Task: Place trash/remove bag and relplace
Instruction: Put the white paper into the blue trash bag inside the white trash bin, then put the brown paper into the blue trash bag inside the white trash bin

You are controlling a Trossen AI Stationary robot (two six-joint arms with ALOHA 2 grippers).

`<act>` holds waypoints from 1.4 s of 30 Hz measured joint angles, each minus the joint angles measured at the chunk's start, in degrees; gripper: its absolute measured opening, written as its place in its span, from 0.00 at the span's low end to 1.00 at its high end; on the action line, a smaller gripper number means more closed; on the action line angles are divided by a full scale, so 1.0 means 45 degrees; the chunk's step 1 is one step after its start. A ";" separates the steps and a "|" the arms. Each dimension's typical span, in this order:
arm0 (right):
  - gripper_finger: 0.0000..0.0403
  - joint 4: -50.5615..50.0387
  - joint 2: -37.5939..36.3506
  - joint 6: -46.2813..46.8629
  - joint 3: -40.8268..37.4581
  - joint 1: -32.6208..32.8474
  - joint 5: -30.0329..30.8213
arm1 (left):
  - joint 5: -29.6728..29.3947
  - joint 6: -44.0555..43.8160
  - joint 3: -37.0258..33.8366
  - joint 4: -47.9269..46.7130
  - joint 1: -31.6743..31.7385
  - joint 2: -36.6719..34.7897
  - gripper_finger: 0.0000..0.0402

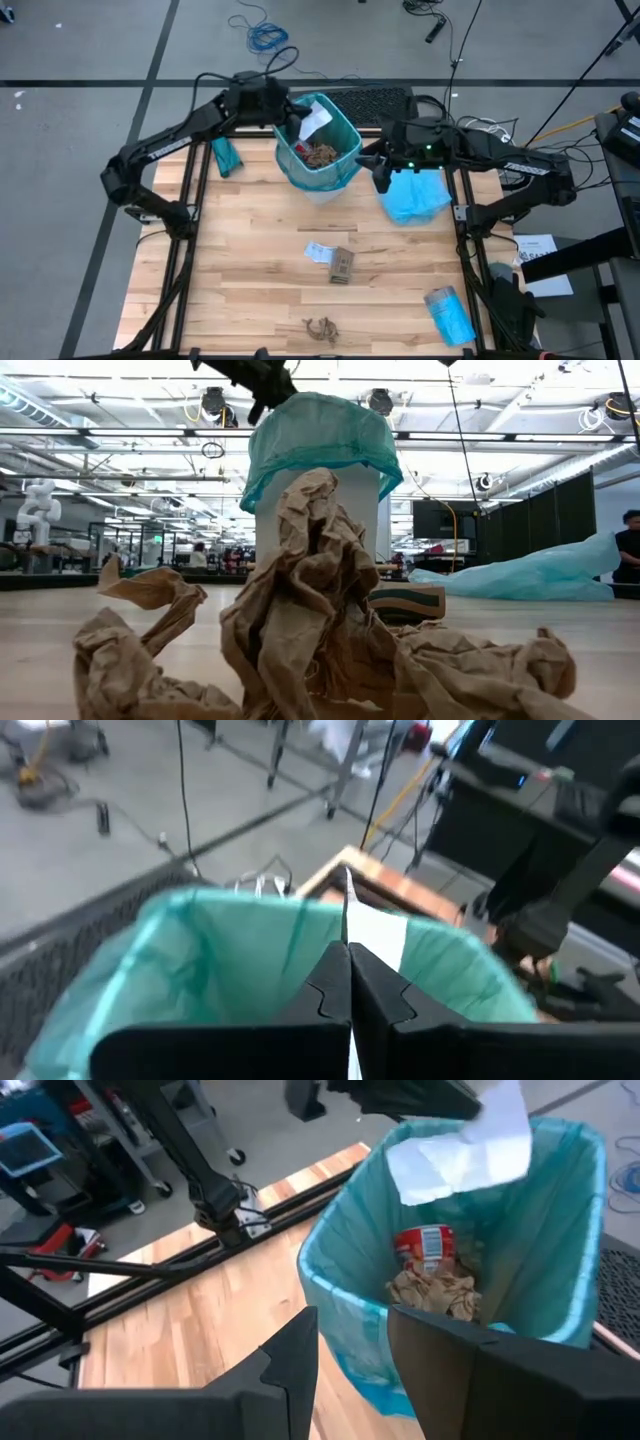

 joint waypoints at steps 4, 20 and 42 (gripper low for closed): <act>0.29 -0.0021 0.0411 -0.0094 0.0000 0.0000 -0.0021 | 0.0183 0.0442 0.0000 -0.0311 0.0065 0.0173 0.06; 0.29 -0.2251 0.1535 0.0136 -0.0019 0.0686 -0.1728 | 0.2208 0.0278 0.0019 -0.1602 -0.0226 -0.1487 0.33; 0.39 0.6455 0.3017 0.3954 -0.7912 0.2851 -0.4623 | 0.1380 0.0240 -0.0206 -0.4065 -0.2368 -0.3941 0.33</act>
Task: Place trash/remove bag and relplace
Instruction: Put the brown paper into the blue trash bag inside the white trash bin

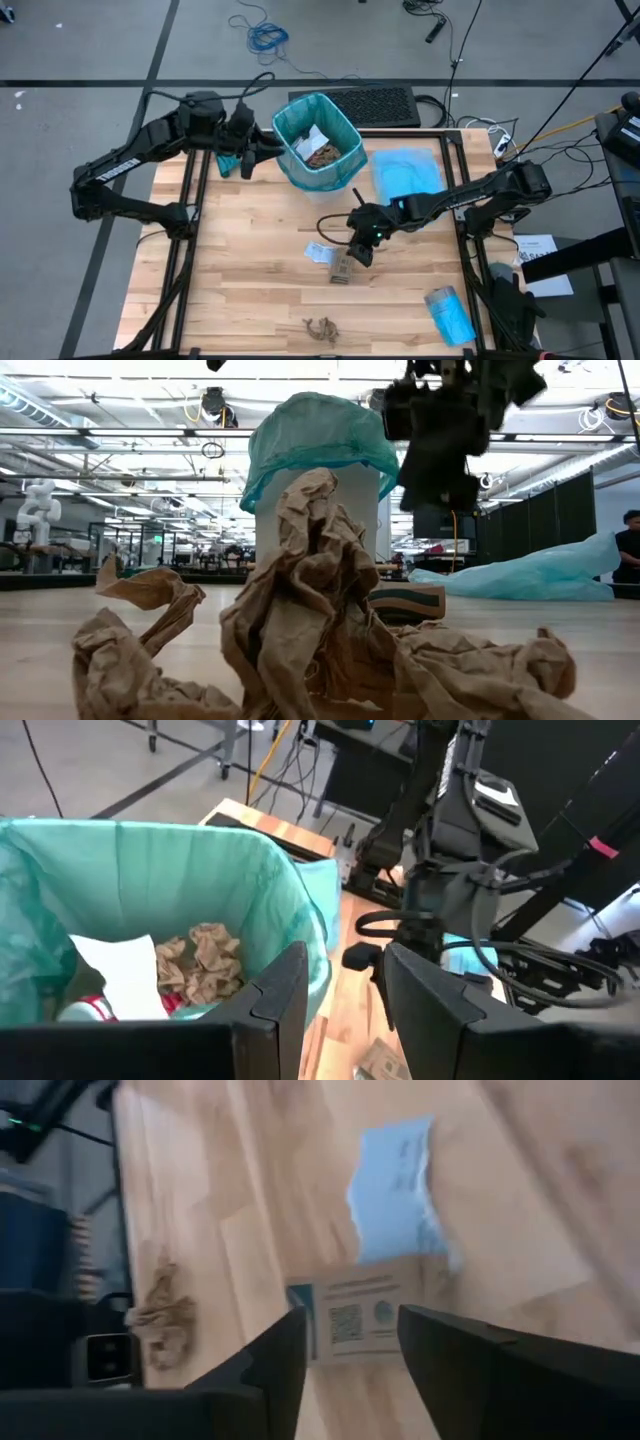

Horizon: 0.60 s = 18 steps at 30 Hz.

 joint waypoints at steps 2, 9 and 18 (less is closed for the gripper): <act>0.43 0.0916 -0.0019 0.0322 -0.0677 0.0000 -0.0156 | -0.0005 -0.0002 -0.0087 0.0003 -0.0138 0.0000 0.33; 0.53 0.2256 -0.0019 0.0866 -0.2062 -0.0128 0.0060 | -0.0627 -0.0002 -0.0115 0.0048 -0.0467 0.0000 0.33; 0.56 0.2888 0.0267 0.0593 -0.2147 -0.0340 0.0961 | -0.0666 -0.0007 -0.0116 0.0043 -0.0467 0.0000 0.33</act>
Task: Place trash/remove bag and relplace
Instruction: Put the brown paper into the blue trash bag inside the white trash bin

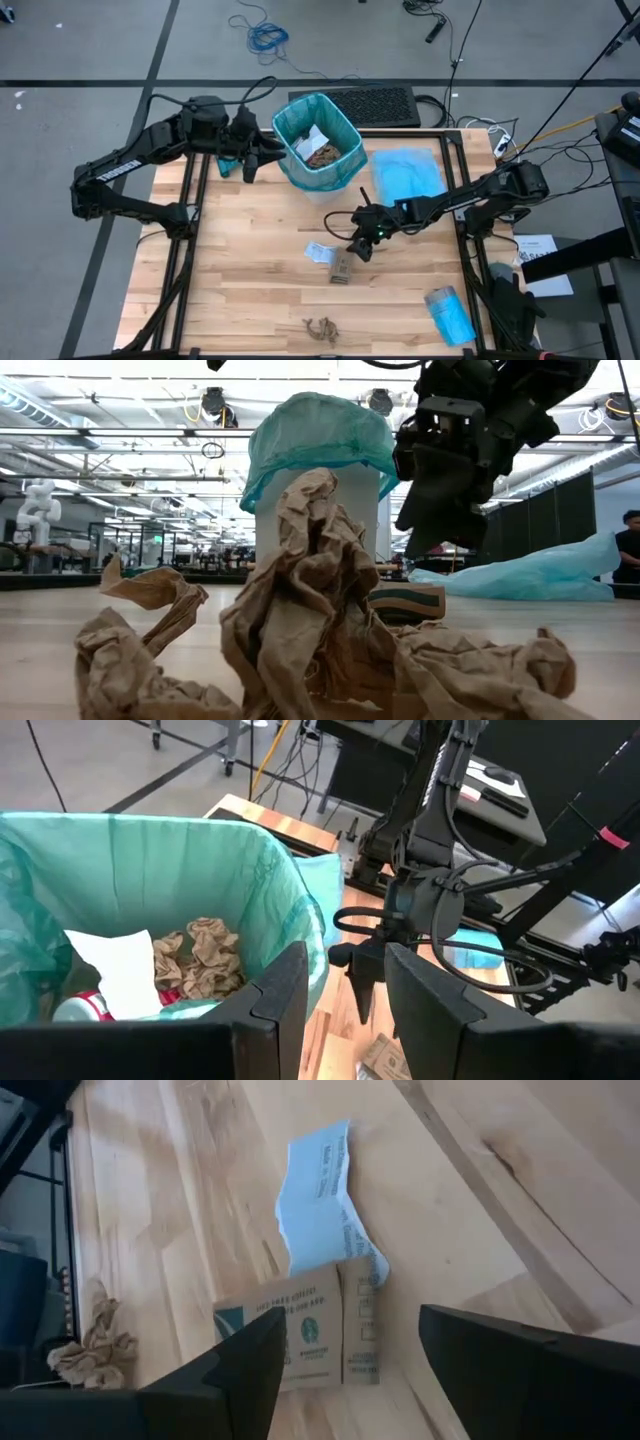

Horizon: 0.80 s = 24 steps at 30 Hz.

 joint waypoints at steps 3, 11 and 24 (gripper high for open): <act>0.56 0.0266 0.0384 0.0076 0.0005 0.0000 0.0008 | -0.0003 0.0000 -0.0003 0.0004 0.0000 0.0000 0.33; 0.56 0.0961 0.1421 0.0212 0.0005 0.0000 -0.0643 | -0.0045 0.0010 -0.0003 0.0002 0.0000 0.0000 0.33; 0.51 0.1789 0.2465 0.1225 0.0039 0.0541 -0.0849 | -0.0065 0.0044 -0.0005 -0.0047 0.0000 0.0000 0.33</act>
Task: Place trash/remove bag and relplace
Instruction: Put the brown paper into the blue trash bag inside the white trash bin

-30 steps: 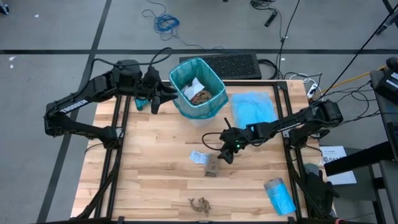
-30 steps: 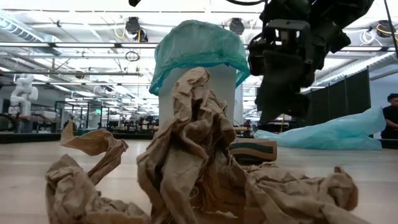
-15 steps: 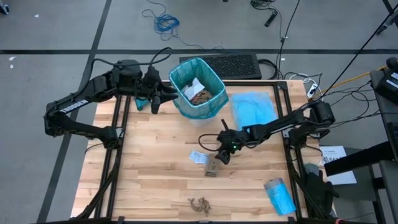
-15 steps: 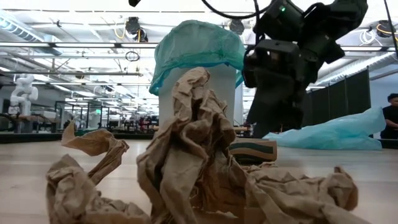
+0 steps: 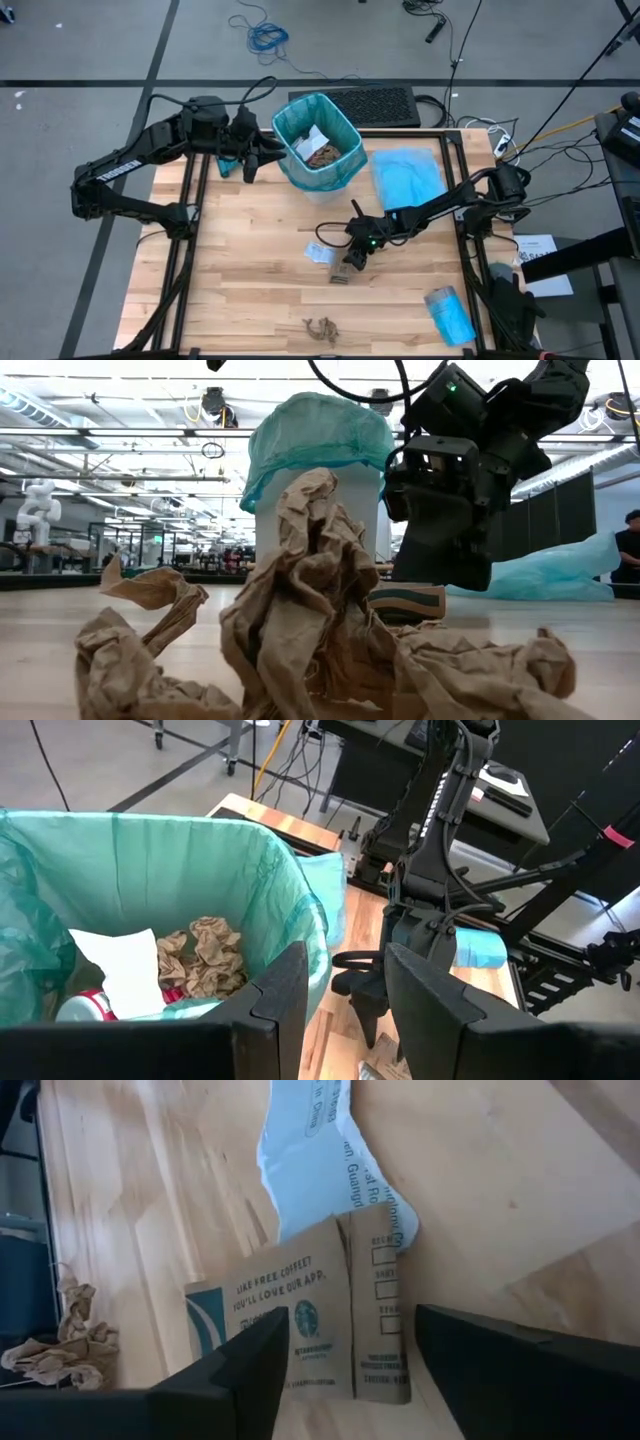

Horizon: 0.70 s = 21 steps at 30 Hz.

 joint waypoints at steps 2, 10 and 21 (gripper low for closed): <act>0.45 -0.0005 0.0017 0.0085 0.0000 0.0027 -0.0001 | -0.0001 0.0072 0.0001 0.0013 0.0000 0.0000 0.33; 0.03 -0.0007 -0.0008 0.0209 -0.0044 0.0066 -0.0265 | -0.0026 0.0092 0.0001 0.0023 0.0000 0.0000 0.33; 0.00 0.1455 -0.2603 0.0235 -0.0038 0.0015 0.0796 | -0.0026 0.0101 0.0000 0.0024 0.0000 0.0000 0.33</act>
